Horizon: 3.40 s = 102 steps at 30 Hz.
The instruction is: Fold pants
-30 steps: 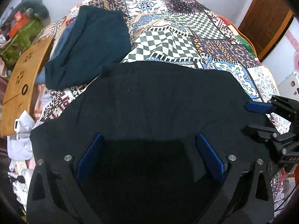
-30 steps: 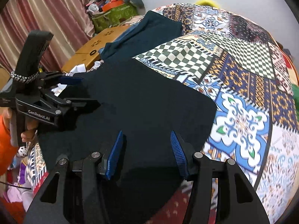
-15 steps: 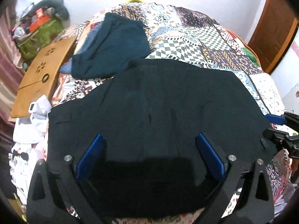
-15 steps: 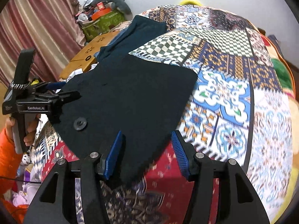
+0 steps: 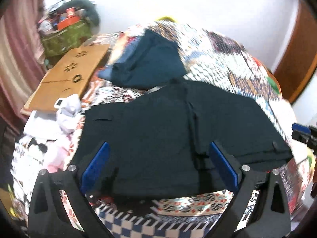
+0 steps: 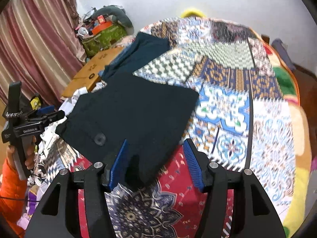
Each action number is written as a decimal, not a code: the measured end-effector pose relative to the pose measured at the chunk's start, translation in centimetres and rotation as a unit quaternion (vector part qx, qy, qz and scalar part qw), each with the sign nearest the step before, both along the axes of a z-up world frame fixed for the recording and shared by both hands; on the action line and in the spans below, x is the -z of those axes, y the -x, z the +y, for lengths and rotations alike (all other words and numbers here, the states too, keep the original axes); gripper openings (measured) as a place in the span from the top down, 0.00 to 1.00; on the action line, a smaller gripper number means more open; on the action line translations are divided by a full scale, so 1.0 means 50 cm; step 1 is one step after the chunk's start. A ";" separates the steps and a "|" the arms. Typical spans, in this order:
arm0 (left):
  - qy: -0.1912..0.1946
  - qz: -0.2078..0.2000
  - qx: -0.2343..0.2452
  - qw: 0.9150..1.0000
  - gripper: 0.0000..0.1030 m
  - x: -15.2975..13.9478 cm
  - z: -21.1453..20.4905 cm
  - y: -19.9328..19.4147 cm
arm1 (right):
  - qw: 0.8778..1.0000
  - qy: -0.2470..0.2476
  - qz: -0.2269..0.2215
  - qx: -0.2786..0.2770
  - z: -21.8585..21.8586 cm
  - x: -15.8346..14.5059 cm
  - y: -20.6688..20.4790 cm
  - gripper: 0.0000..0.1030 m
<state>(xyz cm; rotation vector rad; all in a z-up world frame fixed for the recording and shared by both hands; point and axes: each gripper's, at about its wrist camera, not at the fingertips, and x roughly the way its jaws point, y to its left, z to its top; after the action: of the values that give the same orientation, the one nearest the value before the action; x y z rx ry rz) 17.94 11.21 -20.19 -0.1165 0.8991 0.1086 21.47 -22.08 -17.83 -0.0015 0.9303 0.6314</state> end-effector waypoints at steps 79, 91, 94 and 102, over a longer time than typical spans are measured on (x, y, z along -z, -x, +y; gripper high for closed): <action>0.031 -0.140 0.198 0.970 0.85 -0.199 -0.323 -0.171 | 0.996 -0.013 0.055 0.071 -0.071 0.133 -0.004 0.40; 0.019 0.043 0.293 0.955 0.73 -0.069 -0.433 -0.166 | 0.996 -0.015 0.047 0.071 -0.079 0.124 0.008 0.40; 0.029 0.041 0.304 0.951 0.49 -0.080 -0.415 -0.142 | 0.996 -0.014 0.043 0.072 -0.081 0.121 0.012 0.40; 0.011 -0.042 0.259 0.965 0.05 -0.160 -0.333 -0.147 | 0.996 -0.016 0.044 0.073 -0.088 0.109 0.022 0.40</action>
<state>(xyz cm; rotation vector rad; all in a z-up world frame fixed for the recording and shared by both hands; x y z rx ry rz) 25.32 -5.43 -12.18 0.0955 0.8205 -0.3925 20.37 -26.46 -23.26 0.1238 0.9953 0.5137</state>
